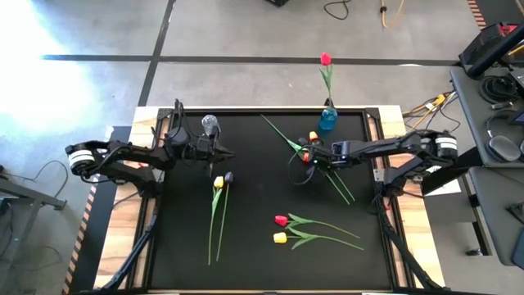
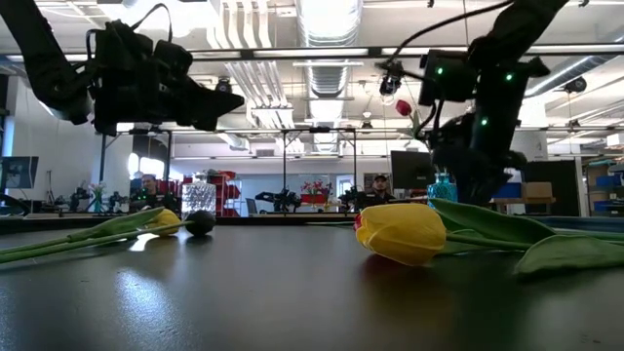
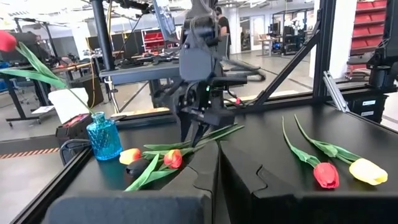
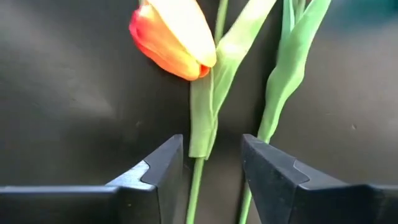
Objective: Sort flowers into vase by color
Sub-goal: Put the top black tulip into the blue vase
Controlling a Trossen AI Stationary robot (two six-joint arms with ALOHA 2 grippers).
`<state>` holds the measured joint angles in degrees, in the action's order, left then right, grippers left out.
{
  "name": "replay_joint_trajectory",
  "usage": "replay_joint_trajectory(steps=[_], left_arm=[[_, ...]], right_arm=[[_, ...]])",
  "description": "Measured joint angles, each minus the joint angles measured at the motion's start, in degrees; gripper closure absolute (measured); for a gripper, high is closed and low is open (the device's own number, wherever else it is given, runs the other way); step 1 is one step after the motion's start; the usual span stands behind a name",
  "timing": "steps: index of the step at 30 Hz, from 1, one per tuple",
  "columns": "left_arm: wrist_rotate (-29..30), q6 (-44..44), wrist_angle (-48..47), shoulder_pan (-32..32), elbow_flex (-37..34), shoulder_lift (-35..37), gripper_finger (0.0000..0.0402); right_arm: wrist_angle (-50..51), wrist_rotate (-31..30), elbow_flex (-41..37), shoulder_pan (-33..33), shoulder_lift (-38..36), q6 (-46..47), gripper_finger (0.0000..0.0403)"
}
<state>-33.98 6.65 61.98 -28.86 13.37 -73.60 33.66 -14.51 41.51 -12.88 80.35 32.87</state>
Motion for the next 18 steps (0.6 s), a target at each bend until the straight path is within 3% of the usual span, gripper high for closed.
replay_joint_trajectory(steps=[10, 18], left_arm=[[-0.07, -1.44, 0.03, 0.00, 0.00, -0.02, 0.0401], [-0.11, -3.03, -0.09, 0.00, 0.00, -0.02, 0.0401]], right_arm=[[-1.50, 1.12, 0.14, -0.53, 7.21, -0.31, 0.0282], [0.75, 2.00, 0.64, -0.03, -1.35, -2.96, 0.0384]])
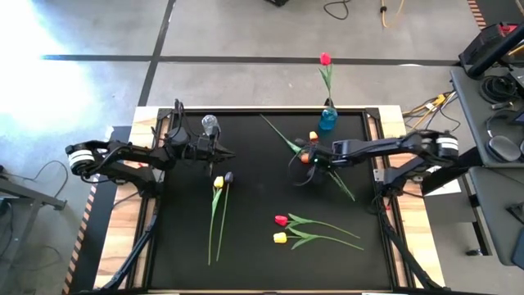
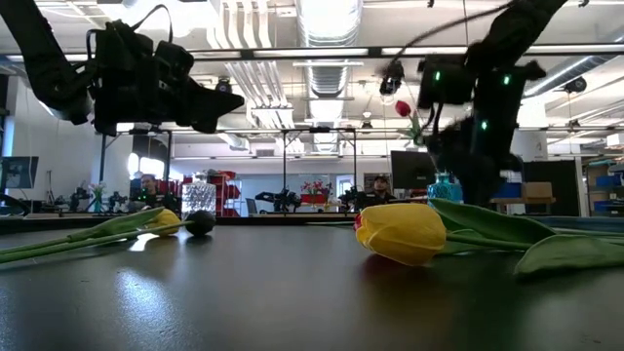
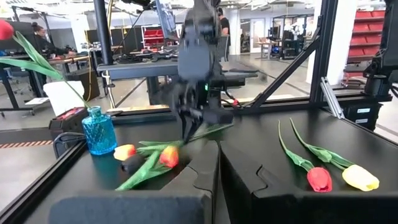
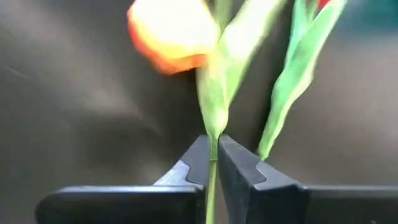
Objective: Sort flowers into vase by color
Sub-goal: Put the top black tulip into the blue vase
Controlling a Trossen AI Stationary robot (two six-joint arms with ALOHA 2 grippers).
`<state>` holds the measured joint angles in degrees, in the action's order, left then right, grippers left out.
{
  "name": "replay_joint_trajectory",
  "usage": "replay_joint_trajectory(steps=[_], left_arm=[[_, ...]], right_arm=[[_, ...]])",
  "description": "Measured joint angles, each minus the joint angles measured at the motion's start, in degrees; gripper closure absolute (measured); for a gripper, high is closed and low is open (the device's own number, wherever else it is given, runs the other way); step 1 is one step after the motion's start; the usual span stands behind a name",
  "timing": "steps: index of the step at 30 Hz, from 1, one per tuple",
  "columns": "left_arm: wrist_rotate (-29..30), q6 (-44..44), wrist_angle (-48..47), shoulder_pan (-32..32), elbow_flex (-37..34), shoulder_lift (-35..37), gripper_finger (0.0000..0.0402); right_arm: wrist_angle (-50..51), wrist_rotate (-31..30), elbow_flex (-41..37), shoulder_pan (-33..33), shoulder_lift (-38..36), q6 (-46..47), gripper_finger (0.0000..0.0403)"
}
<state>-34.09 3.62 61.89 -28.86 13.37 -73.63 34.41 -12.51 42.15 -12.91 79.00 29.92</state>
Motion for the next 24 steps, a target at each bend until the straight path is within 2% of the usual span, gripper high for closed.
replay_joint_trajectory(steps=[6, 12, 18, 24], left_arm=[[0.00, -0.22, -0.09, 0.00, 0.00, 0.00, 0.0401], [0.00, -1.60, -0.07, 0.00, 0.00, 0.00, 0.0401], [0.00, -3.15, 0.02, 0.00, 0.00, 0.00, 0.0397], [0.09, -3.17, 0.04, 0.01, 0.00, 0.00, 0.0381]], right_arm=[[2.45, -1.04, 0.33, 0.46, -8.98, 0.02, 0.0387], [-2.34, -8.67, -0.01, 4.29, -14.26, -0.66, 0.0387], [-19.17, -18.18, -2.12, 8.48, -14.12, -7.36, 0.0388], [-39.99, -33.07, -3.90, 9.21, -12.76, -23.06, 0.0391]])
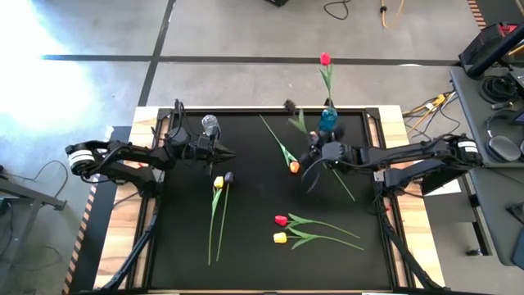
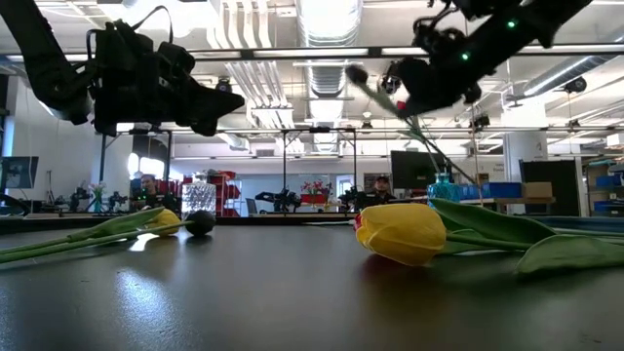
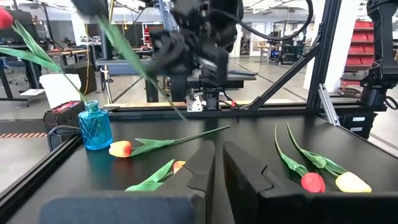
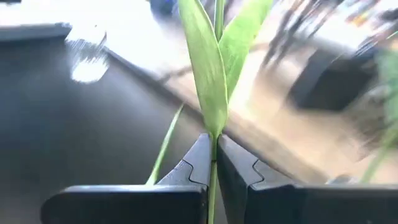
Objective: Sort flowers into vase by color
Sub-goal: Put the top black tulip into the blue vase
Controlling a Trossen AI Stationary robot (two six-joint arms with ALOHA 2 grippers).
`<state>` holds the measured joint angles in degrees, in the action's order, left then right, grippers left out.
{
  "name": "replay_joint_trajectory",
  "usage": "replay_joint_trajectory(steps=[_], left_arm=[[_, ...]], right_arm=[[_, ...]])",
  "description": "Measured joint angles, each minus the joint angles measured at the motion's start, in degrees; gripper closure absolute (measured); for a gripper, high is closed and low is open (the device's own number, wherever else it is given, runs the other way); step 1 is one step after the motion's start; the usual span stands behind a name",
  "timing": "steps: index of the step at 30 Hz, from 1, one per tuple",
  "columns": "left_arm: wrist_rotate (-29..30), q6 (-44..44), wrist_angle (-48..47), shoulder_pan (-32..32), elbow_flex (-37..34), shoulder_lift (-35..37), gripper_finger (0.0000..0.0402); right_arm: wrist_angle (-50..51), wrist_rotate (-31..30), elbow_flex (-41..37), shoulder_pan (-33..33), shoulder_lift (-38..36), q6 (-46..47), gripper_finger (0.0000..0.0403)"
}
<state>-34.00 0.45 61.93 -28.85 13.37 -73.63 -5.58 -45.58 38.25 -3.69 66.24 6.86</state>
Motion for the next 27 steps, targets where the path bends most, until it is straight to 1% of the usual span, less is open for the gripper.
replay_joint_trajectory(steps=[2, 4, 7, 11, 14, 19, 27], left_arm=[[0.00, 0.00, 0.00, -0.01, 0.00, 0.00, 0.0380], [0.02, 0.00, 0.00, 0.01, 0.00, 0.00, 0.0379], [0.04, 0.00, 0.00, -0.01, 0.00, 0.00, 0.0379], [0.07, 0.02, 0.00, 0.01, 0.00, 0.00, 0.0379], [0.08, 0.03, 0.00, 0.00, 0.00, 0.00, 0.0379], [0.23, 0.42, 0.00, -0.01, 0.00, 0.00, 0.0379], [0.48, 0.52, -0.01, 0.01, 0.00, -0.01, 0.0379]], right_arm=[[-7.53, -4.49, -0.49, -0.63, 0.00, -7.32, 0.0391], [-15.04, -6.69, -1.17, -1.77, 0.00, -13.89, 0.0391], [-23.45, -7.04, -2.14, -4.52, -0.12, -20.66, 0.0391], [-28.84, -6.88, -3.16, -9.29, -0.13, -25.17, 0.0391], [-34.30, -4.87, -4.31, -13.02, -0.13, -27.90, 0.0391], [-42.37, 1.93, -6.29, -19.14, -0.13, -30.48, 0.0391], [-46.29, 7.13, -6.61, -25.44, -0.13, -33.56, 0.0391]])
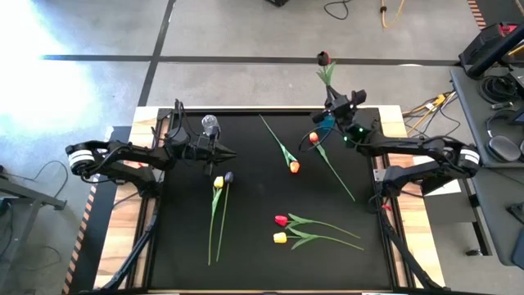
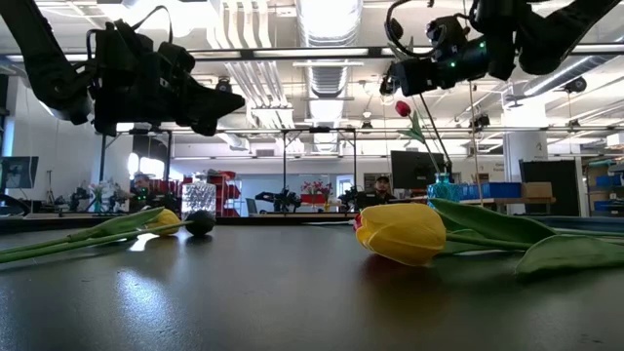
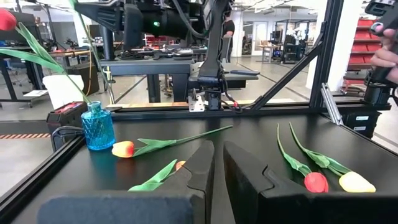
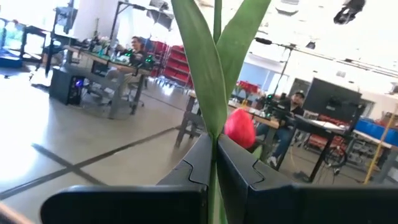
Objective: Sort flowers into vase by color
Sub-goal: Put the top black tulip into the blue vase
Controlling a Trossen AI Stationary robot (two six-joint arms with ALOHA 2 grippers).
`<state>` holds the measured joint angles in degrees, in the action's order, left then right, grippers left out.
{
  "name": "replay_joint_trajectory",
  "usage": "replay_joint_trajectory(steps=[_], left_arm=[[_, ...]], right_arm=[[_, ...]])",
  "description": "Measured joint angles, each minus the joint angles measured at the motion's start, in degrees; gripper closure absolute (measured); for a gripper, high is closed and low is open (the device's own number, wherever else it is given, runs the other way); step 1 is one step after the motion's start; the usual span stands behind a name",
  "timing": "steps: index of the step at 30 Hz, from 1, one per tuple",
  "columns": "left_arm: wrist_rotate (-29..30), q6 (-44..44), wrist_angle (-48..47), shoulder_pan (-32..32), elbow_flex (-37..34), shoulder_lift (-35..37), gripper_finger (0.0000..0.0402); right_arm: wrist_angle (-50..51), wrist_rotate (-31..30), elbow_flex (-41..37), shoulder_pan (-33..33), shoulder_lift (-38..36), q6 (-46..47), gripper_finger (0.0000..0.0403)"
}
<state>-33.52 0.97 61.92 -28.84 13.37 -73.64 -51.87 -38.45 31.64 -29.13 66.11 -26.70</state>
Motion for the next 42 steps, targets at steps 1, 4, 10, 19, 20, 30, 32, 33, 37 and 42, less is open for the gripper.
replay_joint_trajectory(steps=[1, 4, 10, 19, 20, 30, 32, 33, 37, 42], left_arm=[[0.00, 0.00, 0.00, 0.00, 0.00, 0.01, 0.0379], [0.02, 0.00, 0.01, 0.00, 0.00, 0.01, 0.0379], [0.00, 0.00, 0.01, 0.00, 0.00, 0.01, 0.0379], [0.00, 0.00, -0.01, 0.00, 0.01, 0.01, 0.0379], [0.00, 0.00, -0.01, 0.00, 0.02, -0.01, 0.0379], [0.00, 0.02, -0.21, 0.00, 0.02, -0.01, 0.0379], [0.00, 0.00, -0.25, -0.01, 0.02, 0.00, 0.0379], [0.00, 0.00, -0.25, 0.00, 0.02, 0.00, 0.0379], [0.00, 0.00, -0.27, 0.00, 0.02, 0.00, 0.0379], [0.00, 0.00, -0.28, 0.00, 0.02, 0.01, 0.0379]], right_arm=[[-0.45, 0.53, 0.00, -0.70, -0.02, -0.24, 0.0391], [-1.66, 2.77, 0.00, -2.82, -0.02, -0.30, 0.0391], [-5.11, 6.62, 0.02, -6.21, 1.52, 0.90, 0.0391], [-9.36, 8.21, 0.02, -8.85, 7.03, 2.00, 0.0391], [-9.63, 8.45, 0.02, -9.05, 7.75, 2.15, 0.0391], [-19.11, 6.84, 0.02, -9.34, 14.51, 1.64, 0.0391], [-19.64, 6.00, 0.02, -9.33, 15.21, 1.79, 0.0391], [-19.64, 5.07, 0.02, -9.33, 15.49, 1.96, 0.0391], [-19.64, 1.66, -0.15, -9.33, 15.87, 2.23, 0.0391], [-19.55, 0.79, -0.68, -9.31, 15.82, 4.48, 0.0390]])
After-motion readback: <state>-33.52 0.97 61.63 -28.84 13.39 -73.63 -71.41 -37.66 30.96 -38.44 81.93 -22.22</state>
